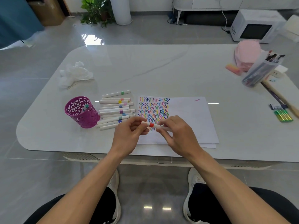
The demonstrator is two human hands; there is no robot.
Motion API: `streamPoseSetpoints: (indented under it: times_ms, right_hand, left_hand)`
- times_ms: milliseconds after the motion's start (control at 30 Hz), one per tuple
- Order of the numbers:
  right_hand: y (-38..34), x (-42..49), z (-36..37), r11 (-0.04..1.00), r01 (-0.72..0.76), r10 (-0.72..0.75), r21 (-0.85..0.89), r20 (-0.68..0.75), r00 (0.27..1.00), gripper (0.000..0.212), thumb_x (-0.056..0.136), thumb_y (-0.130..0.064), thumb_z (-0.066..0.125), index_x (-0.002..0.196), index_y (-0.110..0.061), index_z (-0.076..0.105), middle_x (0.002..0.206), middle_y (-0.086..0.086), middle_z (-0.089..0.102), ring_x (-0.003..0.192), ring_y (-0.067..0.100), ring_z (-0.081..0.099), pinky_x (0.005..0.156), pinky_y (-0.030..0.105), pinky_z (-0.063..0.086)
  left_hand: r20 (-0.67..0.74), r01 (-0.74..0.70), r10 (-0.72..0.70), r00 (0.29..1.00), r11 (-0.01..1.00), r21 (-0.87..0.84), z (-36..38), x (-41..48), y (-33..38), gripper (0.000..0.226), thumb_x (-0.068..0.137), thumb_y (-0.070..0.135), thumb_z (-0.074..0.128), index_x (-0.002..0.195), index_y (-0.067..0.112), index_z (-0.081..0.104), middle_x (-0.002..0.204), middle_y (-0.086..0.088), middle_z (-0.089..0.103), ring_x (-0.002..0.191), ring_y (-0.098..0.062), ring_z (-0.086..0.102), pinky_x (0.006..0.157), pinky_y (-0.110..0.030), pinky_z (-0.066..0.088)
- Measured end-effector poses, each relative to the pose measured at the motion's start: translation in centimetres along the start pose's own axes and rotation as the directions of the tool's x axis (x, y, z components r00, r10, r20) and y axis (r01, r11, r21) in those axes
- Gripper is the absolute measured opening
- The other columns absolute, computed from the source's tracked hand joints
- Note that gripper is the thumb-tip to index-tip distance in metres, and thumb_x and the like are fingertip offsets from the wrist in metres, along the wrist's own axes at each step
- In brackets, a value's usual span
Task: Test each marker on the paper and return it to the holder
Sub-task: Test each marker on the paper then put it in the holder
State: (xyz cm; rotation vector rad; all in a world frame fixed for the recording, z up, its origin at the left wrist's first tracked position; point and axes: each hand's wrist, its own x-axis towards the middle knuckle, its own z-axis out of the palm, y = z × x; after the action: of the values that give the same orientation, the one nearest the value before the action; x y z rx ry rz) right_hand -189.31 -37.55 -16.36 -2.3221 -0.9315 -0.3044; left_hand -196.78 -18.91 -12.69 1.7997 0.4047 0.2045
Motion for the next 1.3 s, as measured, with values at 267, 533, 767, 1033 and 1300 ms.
streamPoseSetpoints:
  times_ms: [267, 533, 767, 1033, 1300]
  right_hand:
    - [0.8, -0.1, 0.1, 0.999, -0.01, 0.012, -0.052, 0.043, 0.999, 0.018, 0.094, -0.026, 0.073, 0.108, -0.014, 0.072, 0.1, 0.001, 0.073, 0.086, 0.022, 0.064, 0.071, 0.033, 0.054]
    - [0.4, 0.0, 0.7, 0.999, -0.001, 0.006, -0.036, 0.146, 0.989, 0.033, 0.1, -0.044, 0.054, 0.122, -0.024, 0.068, 0.099, -0.002, 0.064, 0.089, 0.019, 0.059, 0.079, 0.032, 0.048]
    - [0.7, 0.4, 0.6, 0.998, 0.01, -0.002, -0.067, 0.117, 0.993, 0.039, 0.099, -0.053, 0.05, 0.114, -0.025, 0.074, 0.092, -0.002, 0.065, 0.079, 0.019, 0.06, 0.065, 0.028, 0.046]
    - [0.6, 0.2, 0.4, 0.999, 0.022, -0.017, -0.028, 0.152, 0.988, 0.035, 0.102, -0.052, 0.048, 0.11, -0.032, 0.075, 0.087, -0.011, 0.074, 0.072, 0.013, 0.066, 0.055, 0.03, 0.048]
    - [0.5, 0.3, 0.5, 0.993, -0.001, 0.022, -0.116, 0.174, 0.984, 0.035, 0.102, -0.056, 0.045, 0.096, -0.031, 0.069, 0.08, -0.01, 0.072, 0.065, 0.015, 0.066, 0.053, 0.031, 0.05]
  left_hand:
    - [0.097, -0.072, 0.043, 0.994, 0.945, 0.318, 0.5, 0.4, -1.4, 0.016, 0.094, 0.027, 0.069, 0.109, 0.023, 0.072, 0.085, 0.011, 0.074, 0.076, -0.002, 0.072, 0.081, -0.027, 0.061]
    - [0.154, -0.128, 0.079, 0.985, 0.932, 0.34, 0.8, 0.7, -1.3, 0.024, 0.096, 0.028, 0.066, 0.118, 0.026, 0.074, 0.088, 0.014, 0.073, 0.078, 0.002, 0.069, 0.075, -0.015, 0.057]
    - [0.17, -0.121, 0.069, 0.983, 0.942, 0.314, 1.0, 0.8, -1.3, 0.023, 0.095, 0.032, 0.065, 0.113, 0.023, 0.076, 0.085, 0.014, 0.073, 0.075, -0.001, 0.07, 0.074, -0.017, 0.058]
    - [0.183, -0.089, 0.018, 0.983, 0.917, 0.388, 1.5, 1.4, -1.4, 0.013, 0.098, 0.029, 0.062, 0.099, 0.026, 0.075, 0.078, 0.014, 0.071, 0.069, 0.002, 0.066, 0.065, -0.014, 0.053]
    - [0.189, -0.074, 0.003, 0.982, 0.926, 0.369, 1.8, 1.7, -1.2, 0.015, 0.098, 0.029, 0.062, 0.094, 0.024, 0.075, 0.075, 0.012, 0.071, 0.066, -0.001, 0.066, 0.065, -0.019, 0.055]
